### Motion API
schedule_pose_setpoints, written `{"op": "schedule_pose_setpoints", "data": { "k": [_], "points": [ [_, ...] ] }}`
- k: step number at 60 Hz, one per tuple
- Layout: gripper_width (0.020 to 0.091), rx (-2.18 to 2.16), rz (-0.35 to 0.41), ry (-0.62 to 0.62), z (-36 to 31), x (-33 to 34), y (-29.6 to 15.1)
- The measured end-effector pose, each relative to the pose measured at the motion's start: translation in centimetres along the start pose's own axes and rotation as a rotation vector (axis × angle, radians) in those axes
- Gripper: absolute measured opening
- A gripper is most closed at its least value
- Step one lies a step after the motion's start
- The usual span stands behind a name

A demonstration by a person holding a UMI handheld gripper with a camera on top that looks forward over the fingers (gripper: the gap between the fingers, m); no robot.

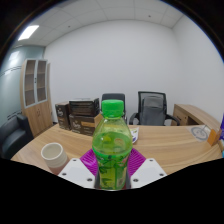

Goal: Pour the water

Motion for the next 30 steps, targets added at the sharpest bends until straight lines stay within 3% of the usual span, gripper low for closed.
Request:
{"op": "schedule_pose_setpoints", "data": {
  "k": [4, 14, 18, 25, 30],
  "points": [
    [0.0352, 0.008, 0.016, 0.001, 0.0, 0.6, 0.4],
    [0.0529, 0.032, 0.018, 0.015, -0.4, 0.8, 0.5],
    [0.0589, 0.027, -0.031, 0.029, -0.4, 1.0, 0.9],
    [0.0795, -0.018, -0.12, 0.068, -0.5, 3.8, 1.9],
    [0.0842, -0.018, -0.166, 0.127, -0.9, 7.3, 3.0]
  ]
}}
Point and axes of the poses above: the point between the fingertips, and its own axes, seen from behind it with the camera up: z to the right, y down, x backward, against the way the camera looks, the point moved 9 cm from there along x, backward, against the way the camera looks, and after that the axes turned 10 degrees about -x, right-handed, at the moved point
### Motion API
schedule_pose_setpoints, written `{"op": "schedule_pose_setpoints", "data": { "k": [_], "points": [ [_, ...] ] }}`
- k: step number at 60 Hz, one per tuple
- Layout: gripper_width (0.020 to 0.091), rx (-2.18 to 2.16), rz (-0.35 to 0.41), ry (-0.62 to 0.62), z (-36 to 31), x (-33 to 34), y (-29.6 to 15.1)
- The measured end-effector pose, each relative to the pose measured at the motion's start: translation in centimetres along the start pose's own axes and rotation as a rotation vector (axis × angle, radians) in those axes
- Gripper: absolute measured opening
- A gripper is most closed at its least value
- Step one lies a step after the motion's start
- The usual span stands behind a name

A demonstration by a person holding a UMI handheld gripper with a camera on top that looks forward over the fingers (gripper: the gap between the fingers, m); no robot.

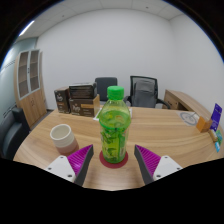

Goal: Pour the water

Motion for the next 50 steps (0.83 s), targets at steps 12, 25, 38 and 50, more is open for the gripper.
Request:
{"op": "schedule_pose_setpoints", "data": {
  "k": [12, 25, 38, 50],
  "points": [
    [0.0842, -0.092, -0.089, 0.091, -3.2, 10.1, 3.0],
    [0.0849, -0.135, -0.07, 0.14, -6.8, 17.8, 1.9],
    [0.0847, -0.148, -0.004, 0.176, -7.8, 21.6, -0.6],
    [0.0836, -0.143, 0.006, 0.213, -7.9, 22.4, -1.5]
  ]
}}
Point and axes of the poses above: the point between the fingertips, and its own axes, seen from behind it with the camera up: z to the right, y down, x backward, against the way the camera looks, the point moved 9 cm from there along x, backward, against the way the camera looks, and after that the axes turned 10 degrees about -x, right-handed, at the moved point
